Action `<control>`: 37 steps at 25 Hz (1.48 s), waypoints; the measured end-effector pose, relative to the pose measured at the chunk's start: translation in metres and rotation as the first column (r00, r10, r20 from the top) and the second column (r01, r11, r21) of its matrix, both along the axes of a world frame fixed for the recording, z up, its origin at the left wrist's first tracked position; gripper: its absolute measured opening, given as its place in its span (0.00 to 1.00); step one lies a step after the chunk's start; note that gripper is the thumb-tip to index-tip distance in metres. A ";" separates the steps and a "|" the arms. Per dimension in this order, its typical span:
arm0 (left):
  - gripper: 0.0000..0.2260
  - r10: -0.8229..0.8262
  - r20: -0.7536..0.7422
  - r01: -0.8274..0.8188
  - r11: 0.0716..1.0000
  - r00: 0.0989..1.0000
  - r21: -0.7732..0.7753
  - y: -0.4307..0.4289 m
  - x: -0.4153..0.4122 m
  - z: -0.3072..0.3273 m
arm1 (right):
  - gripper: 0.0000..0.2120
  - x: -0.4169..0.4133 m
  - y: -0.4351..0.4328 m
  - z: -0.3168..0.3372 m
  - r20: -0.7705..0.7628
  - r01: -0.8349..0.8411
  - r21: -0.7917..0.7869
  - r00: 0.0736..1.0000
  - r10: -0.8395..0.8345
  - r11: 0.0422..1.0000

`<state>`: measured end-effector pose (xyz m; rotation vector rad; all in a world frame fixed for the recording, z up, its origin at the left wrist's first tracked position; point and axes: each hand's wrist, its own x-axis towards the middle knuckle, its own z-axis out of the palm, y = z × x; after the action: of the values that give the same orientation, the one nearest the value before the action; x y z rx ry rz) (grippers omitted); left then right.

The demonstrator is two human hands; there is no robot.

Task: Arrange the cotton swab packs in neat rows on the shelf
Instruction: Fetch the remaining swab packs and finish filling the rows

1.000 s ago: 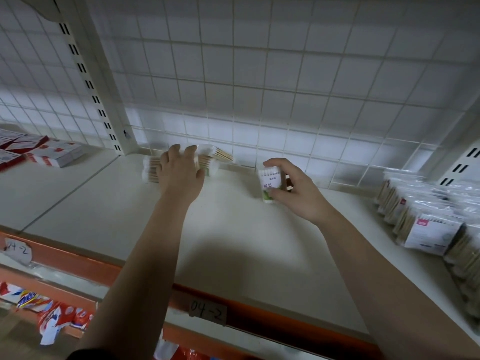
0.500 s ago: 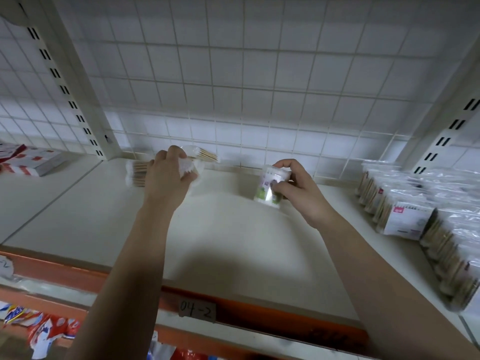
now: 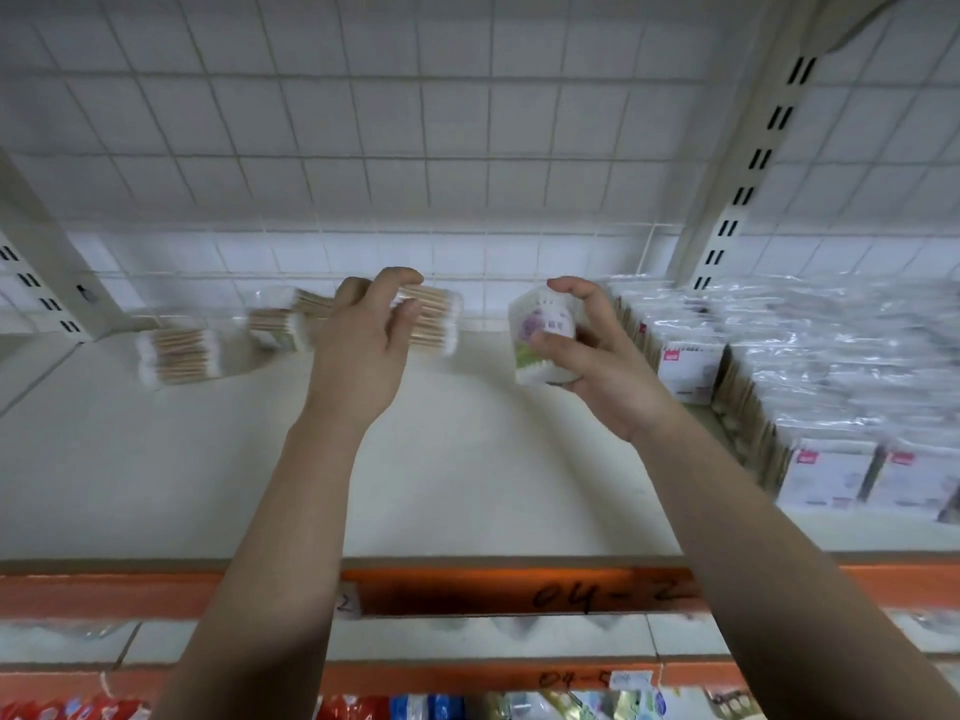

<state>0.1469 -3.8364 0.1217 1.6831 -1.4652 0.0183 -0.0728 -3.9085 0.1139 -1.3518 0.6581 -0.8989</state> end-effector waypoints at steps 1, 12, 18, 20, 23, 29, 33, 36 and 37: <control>0.11 -0.032 -0.011 0.032 0.999 0.999 0.002 -0.001 -0.011 0.003 | 0.22 -0.011 0.003 0.003 -0.010 0.017 -0.051 1.000 -0.018 0.999; 0.35 -0.120 -0.050 0.119 0.993 0.992 -0.017 0.002 -0.158 0.040 | 0.23 -0.155 0.041 0.041 -0.022 0.205 -0.218 0.976 -0.215 0.954; 0.35 -0.242 -0.105 0.228 0.965 0.965 -0.126 0.008 -0.266 0.050 | 0.19 -0.264 0.067 0.051 -0.067 0.384 -0.261 0.908 -0.413 0.886; 0.35 -0.277 -0.108 0.261 0.955 0.955 -0.139 0.011 -0.306 0.049 | 0.18 -0.304 0.078 0.053 -0.082 0.429 -0.279 0.881 -0.466 0.859; 0.34 -0.308 -0.139 0.289 0.947 0.941 -0.137 0.013 -0.362 0.044 | 0.14 -0.361 0.092 0.055 -0.119 0.465 -0.325 0.844 -0.523 0.824; 0.31 -0.353 -0.172 0.330 0.932 0.920 -0.147 0.010 -0.464 0.036 | 0.06 -0.460 0.112 0.046 -0.241 0.541 -0.392 0.721 -0.650 0.745; 0.29 -0.398 -0.213 0.376 0.916 0.892 -0.140 -0.002 -0.507 0.034 | 0.11 -0.506 0.104 0.037 -0.277 0.564 -0.391 0.681 -0.678 0.727; 0.26 -0.440 -0.236 0.419 0.898 0.866 -0.136 -0.023 -0.533 0.038 | 0.13 -0.538 0.088 0.036 -0.264 0.595 -0.401 0.652 -0.710 0.696; 0.26 -0.444 -0.243 0.424 0.896 0.862 -0.133 -0.032 -0.541 0.039 | 0.14 -0.547 0.080 0.038 -0.262 0.600 -0.411 0.643 -0.719 0.686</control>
<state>-0.3940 -3.8680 0.1602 1.2051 -1.5792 -0.3843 -0.6200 -3.8282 0.1522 -1.6008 1.4770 -1.3617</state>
